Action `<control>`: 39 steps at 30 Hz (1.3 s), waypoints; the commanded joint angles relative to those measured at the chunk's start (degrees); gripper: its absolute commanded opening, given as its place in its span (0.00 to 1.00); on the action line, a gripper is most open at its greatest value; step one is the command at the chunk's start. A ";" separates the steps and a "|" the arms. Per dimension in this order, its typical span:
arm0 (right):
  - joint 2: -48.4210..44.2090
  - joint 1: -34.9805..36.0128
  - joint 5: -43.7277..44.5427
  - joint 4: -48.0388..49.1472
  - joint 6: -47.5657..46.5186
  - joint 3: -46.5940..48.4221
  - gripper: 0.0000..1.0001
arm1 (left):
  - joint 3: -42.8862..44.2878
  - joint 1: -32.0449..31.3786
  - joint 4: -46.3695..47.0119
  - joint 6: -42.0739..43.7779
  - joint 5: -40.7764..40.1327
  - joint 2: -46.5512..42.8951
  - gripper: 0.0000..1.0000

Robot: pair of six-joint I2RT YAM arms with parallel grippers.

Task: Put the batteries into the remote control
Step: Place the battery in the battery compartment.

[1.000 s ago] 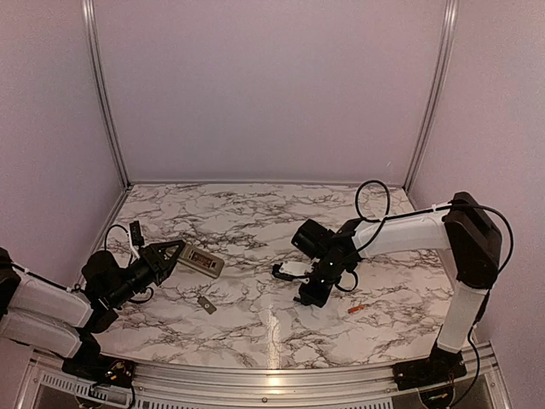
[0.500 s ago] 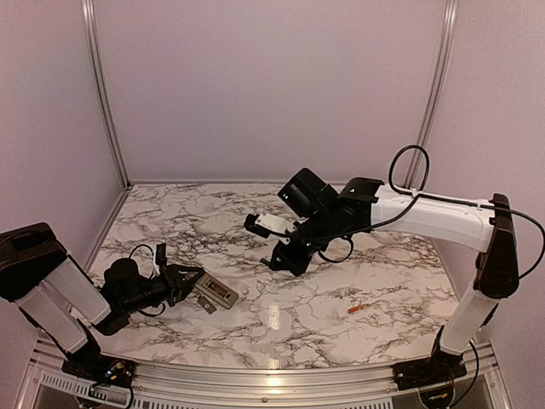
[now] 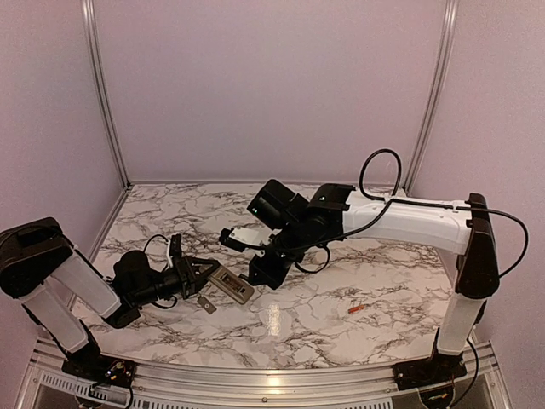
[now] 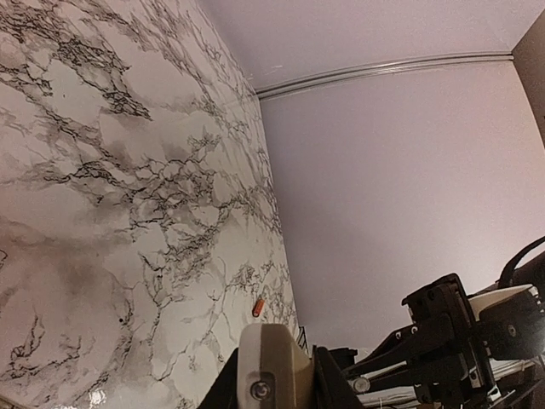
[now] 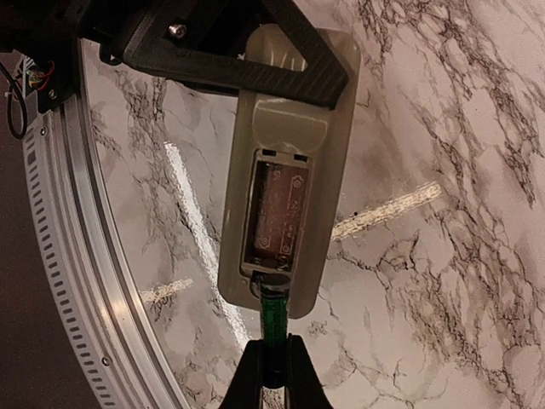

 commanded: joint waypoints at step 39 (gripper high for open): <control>12.82 2.63 -1.10 -12.45 3.05 16.48 0.01 | 1.64 -2.83 25.95 0.80 -1.18 -2.77 0.00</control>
